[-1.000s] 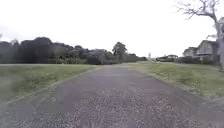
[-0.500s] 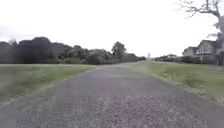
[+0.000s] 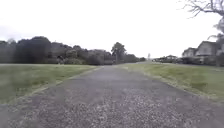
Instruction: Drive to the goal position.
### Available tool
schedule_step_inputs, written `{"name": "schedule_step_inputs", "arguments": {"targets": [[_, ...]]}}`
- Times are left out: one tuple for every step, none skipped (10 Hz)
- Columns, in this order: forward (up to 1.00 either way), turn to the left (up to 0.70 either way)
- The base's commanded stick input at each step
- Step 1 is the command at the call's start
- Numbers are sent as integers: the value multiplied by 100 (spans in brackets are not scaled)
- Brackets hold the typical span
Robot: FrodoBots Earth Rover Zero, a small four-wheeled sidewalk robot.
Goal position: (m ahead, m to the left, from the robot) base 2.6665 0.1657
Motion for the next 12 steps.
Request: {"name": "schedule_step_inputs", "arguments": {"targets": [[70, 0], [70, 0], [70, 0], [70, 0], [70, 0], [70, 0], [70, 0], [70, 0], [70, 0], [70, 0], [70, 0], [70, 0]]}}
